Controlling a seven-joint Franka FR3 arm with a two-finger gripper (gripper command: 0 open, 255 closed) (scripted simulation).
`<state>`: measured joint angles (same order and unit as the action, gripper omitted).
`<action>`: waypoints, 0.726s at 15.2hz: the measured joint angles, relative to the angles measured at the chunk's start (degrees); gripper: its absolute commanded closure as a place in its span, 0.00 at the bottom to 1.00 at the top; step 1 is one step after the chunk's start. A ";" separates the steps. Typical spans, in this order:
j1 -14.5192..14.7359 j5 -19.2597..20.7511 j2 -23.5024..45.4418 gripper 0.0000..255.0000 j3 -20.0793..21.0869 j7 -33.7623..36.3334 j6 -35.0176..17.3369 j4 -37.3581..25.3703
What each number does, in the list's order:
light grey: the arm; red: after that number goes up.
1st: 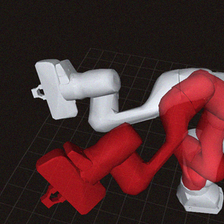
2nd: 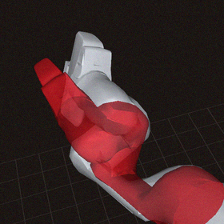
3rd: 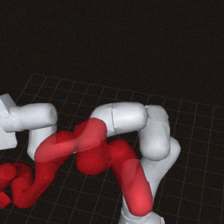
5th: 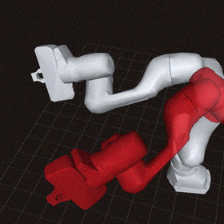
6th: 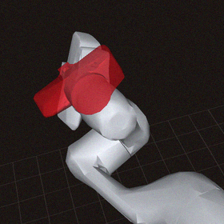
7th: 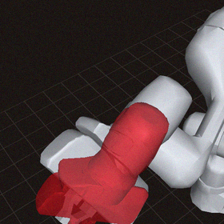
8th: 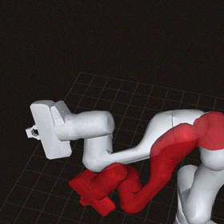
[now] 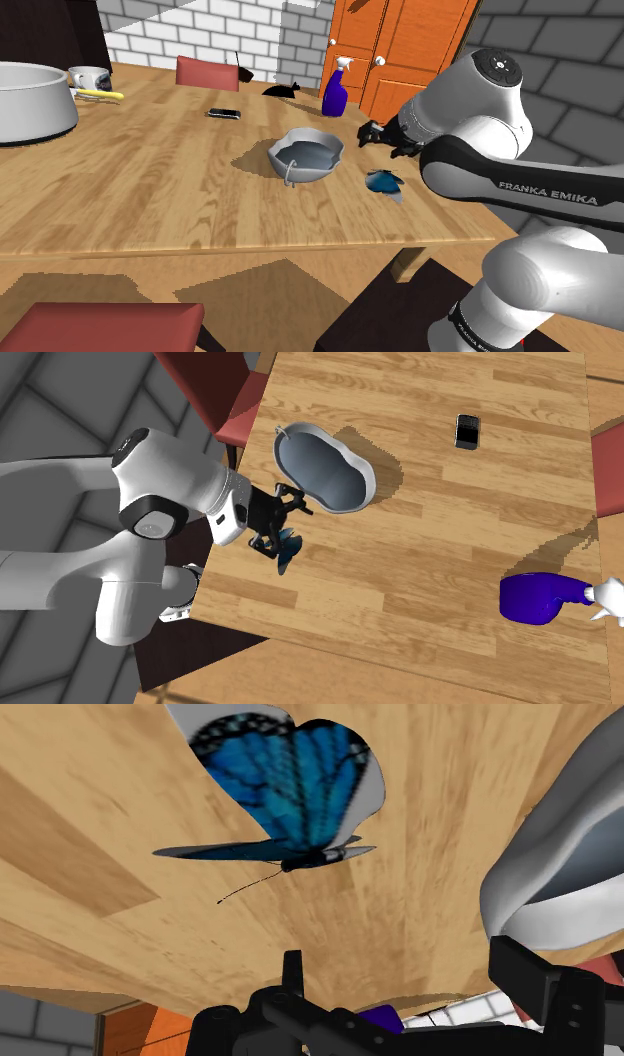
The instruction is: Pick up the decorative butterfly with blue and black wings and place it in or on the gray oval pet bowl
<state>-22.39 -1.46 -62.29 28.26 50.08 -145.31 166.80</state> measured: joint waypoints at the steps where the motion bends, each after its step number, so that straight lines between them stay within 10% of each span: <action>1: -0.47 0.09 0.84 0.00 0.16 0.03 -0.99 0.01; 7: -0.70 0.12 1.26 0.00 0.25 0.06 -1.79 0.26; 8: -0.70 0.12 1.26 1.00 0.25 0.06 -1.79 0.26; 11: -0.70 0.12 1.26 1.00 0.25 0.06 -1.79 0.26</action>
<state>-23.09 -1.34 -61.03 28.51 50.15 -147.10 167.06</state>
